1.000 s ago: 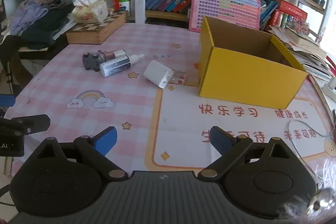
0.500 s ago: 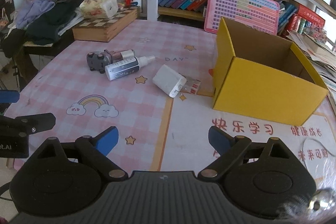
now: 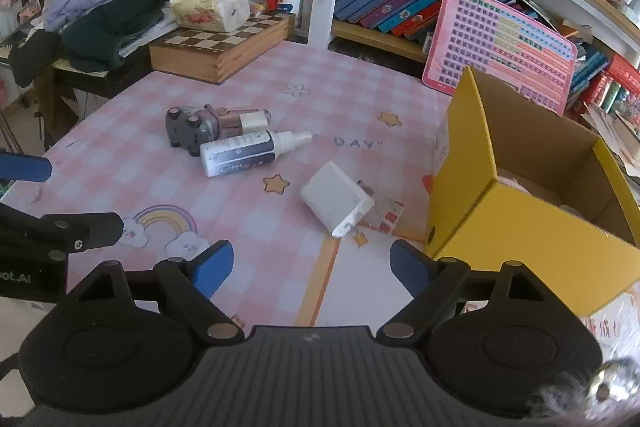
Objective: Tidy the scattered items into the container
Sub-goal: 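Move the right tool toward the white charger plug beside the box, then grasp the white charger with the right tool while the left tool grasps the white spray bottle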
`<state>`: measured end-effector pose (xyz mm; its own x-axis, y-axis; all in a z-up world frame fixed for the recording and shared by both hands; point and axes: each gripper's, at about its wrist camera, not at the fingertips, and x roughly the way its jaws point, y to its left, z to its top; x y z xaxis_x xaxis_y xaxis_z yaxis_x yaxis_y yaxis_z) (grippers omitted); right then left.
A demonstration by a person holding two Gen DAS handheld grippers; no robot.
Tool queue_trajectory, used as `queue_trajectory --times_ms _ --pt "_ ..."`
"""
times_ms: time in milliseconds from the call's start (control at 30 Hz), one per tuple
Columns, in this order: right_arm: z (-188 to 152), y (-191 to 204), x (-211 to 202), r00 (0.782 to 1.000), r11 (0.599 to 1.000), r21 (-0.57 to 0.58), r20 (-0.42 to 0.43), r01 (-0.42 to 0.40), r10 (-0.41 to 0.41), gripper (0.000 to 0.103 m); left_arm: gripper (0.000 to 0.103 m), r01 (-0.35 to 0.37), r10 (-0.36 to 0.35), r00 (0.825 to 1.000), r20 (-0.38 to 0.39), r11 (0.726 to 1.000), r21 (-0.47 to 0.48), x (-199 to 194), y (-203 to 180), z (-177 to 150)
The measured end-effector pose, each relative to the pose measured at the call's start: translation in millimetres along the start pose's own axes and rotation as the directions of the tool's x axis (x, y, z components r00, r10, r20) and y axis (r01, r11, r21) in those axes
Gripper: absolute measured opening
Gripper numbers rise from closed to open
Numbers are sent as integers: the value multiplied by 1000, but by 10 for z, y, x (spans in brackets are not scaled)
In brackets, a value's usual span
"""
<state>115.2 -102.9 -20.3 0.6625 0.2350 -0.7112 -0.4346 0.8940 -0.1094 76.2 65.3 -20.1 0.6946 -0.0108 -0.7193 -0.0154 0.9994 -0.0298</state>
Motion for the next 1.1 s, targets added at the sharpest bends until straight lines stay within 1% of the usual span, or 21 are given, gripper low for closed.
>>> queue_trajectory --times_ms 133,300,467,567,667,833,900,1100 --pt "113 -40 172 1000 1000 -14 -12 4 -4 84 95 -8 8 1000 -8 1000 -4 113 21 67" --pt "228 -71 417 999 999 -40 -45 -1 -1 79 95 -19 18 1000 -25 1000 -24 225 49 120" --pt "324 -77 636 998 997 -78 -64 -2 -3 77 95 -26 24 999 -36 999 -48 310 71 180" --pt "360 -86 738 997 996 -92 -77 -6 -1 76 94 -27 25 999 -40 998 -54 370 75 219" --pt "389 -98 849 995 995 -103 -104 -16 6 72 94 -29 27 999 -47 998 -55 428 72 242" --pt "416 -95 963 992 992 -126 -126 -20 4 70 94 -29 27 998 -52 998 -49 491 66 283" --pt "420 -93 999 990 991 -133 -138 -28 9 65 92 -26 24 998 -52 999 -42 514 60 301" --pt "401 -95 1017 985 987 -135 -161 -91 69 63 88 -16 14 998 -57 999 -29 599 59 345"
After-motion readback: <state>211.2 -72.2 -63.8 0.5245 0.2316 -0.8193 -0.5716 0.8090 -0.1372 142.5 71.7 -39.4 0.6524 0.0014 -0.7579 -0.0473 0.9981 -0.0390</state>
